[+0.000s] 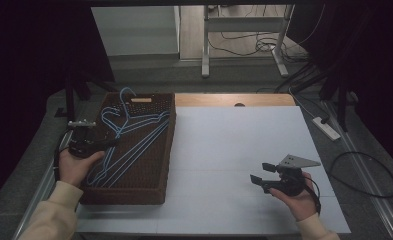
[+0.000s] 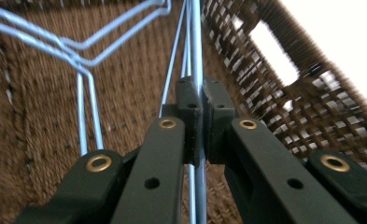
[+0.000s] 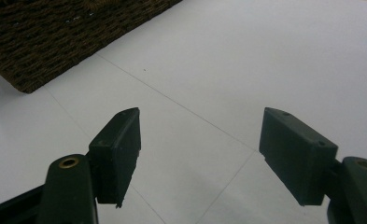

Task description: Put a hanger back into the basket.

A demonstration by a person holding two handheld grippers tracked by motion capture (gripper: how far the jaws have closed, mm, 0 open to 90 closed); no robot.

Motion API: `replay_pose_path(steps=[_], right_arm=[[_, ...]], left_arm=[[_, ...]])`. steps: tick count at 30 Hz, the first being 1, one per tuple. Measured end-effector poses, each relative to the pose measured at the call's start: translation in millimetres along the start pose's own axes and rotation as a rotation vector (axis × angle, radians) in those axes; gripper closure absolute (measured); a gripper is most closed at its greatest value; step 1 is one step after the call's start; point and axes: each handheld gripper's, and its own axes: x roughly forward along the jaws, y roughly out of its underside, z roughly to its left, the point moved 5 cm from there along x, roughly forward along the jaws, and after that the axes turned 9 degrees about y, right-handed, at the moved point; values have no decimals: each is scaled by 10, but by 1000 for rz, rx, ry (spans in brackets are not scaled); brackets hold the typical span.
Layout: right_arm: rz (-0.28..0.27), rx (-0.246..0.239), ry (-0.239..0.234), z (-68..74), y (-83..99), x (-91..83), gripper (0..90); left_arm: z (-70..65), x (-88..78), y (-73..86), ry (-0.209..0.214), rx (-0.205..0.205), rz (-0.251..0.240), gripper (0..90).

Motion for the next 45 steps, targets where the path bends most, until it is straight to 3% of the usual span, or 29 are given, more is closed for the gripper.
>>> replay_pose_path(steps=[4,6,8,13,19,25,34,40,45], right_arm=[[0,-2,-3,3,2,-3,301],[3,0,-5,4,3,0,301],[5,-3,-5,6,6,5,298],[5,-5,-4,11,6,6,299],[4,1,-2,-1,4,0,298],[1,6,-1,-19,5,-2,296],[-17,5,38,-138,3,-80,296],[-38,-3,58,-211,0,-141,298],[-47,-8,59,-226,-9,-164,298]], left_arm=[[66,32,30,-40,-23,44,863],[105,65,69,-67,-40,99,856],[126,92,97,-106,-30,125,828],[116,87,80,-117,-7,104,710],[-125,-88,24,-60,88,-29,481],[-493,-167,84,22,176,-96,359],[-946,-117,331,114,258,-168,311],[-1060,8,521,139,282,-185,307],[-1095,68,585,154,295,-190,305]])
